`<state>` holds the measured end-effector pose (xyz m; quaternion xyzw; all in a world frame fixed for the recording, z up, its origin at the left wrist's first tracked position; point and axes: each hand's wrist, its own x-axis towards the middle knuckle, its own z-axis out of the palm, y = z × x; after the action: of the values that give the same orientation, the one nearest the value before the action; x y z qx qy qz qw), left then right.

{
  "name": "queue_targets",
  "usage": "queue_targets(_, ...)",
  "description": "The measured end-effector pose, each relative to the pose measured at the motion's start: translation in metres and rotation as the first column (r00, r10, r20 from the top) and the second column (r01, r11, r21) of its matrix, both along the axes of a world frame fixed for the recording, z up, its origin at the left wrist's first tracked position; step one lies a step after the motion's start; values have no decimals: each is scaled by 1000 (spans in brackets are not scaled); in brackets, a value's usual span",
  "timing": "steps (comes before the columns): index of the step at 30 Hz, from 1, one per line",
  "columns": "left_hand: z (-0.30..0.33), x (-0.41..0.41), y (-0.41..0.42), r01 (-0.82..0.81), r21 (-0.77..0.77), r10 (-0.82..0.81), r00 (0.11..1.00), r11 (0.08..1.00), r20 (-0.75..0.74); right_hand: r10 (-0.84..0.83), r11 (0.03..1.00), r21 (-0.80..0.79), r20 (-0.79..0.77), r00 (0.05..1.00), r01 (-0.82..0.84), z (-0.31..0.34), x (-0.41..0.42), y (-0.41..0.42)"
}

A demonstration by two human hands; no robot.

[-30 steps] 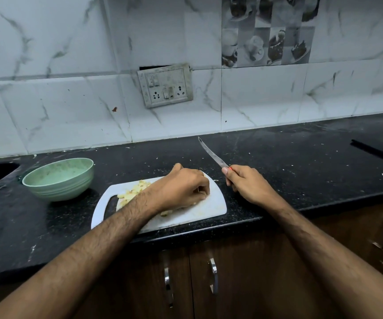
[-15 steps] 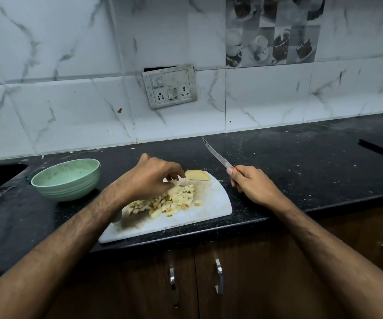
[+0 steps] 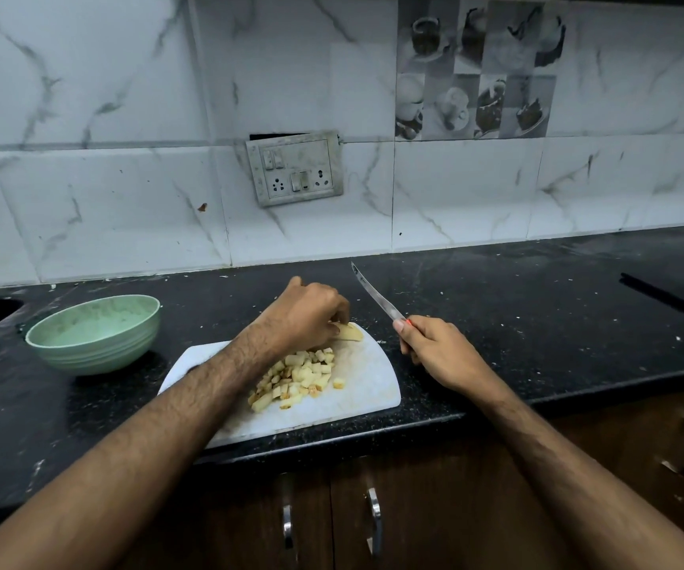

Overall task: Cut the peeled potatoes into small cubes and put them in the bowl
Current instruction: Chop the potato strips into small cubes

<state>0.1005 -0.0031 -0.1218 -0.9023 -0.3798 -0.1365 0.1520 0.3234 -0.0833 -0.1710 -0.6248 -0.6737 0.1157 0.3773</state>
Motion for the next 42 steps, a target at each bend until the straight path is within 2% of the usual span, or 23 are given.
queue_targets(4,-1,-4,2,22,-4,-22,999,1000,23,4,1000,1,-9,1000,-4,0,0,2)
queue_targets(25,7,-9,-5,103,-58,-108,991,993,-83,-16,1000,-12,1,1000,16,1,-1,-1)
queue_targets(32,14,-10,-14,124,-2,-123,987,992,-99,-13,1000,-8,-9,1000,13,0,0,0)
queue_targets(37,13,-7,-36,281,141,-286,958,949,12,-1,1000,-4,-36,999,1,1,0,0)
queue_targets(39,3,-2,-47,332,190,-337,941,924,-3,10,1000,-9,-60,998,-10,2,0,-1)
queue_targets(42,-19,-3,-58,372,171,-379,925,912,8,23,998,-50,-154,988,-31,7,-1,-6)
